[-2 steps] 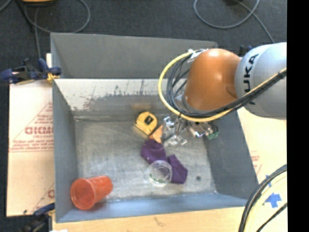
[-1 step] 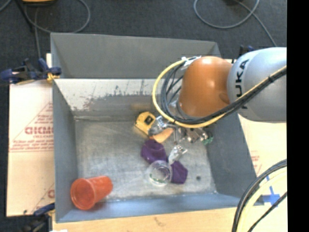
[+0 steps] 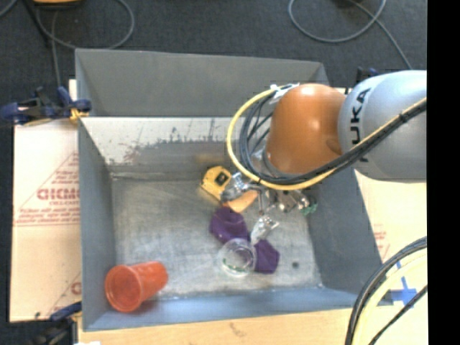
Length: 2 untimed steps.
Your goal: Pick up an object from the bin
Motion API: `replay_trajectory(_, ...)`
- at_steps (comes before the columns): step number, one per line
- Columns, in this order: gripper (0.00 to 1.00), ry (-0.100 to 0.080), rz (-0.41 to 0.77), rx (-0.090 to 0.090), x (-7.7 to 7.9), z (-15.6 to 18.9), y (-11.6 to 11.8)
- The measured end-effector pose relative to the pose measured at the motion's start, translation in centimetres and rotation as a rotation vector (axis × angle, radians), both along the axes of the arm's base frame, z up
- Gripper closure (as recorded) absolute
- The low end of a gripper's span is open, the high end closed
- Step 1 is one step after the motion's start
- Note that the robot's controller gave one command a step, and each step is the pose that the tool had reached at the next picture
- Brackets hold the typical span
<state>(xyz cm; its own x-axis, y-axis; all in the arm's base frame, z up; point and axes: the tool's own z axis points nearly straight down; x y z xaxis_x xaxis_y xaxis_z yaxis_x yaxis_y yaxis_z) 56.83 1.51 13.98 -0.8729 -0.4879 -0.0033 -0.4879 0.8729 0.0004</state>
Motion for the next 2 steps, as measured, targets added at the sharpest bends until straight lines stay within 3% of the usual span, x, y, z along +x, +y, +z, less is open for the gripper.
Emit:
replay_trajectory(1,1.00,0.004,0.164,-0.008,0.25,-6.02,0.21)
replay_trajectory(2,1.00,0.004,0.163,-0.007,0.25,-6.02,0.21)
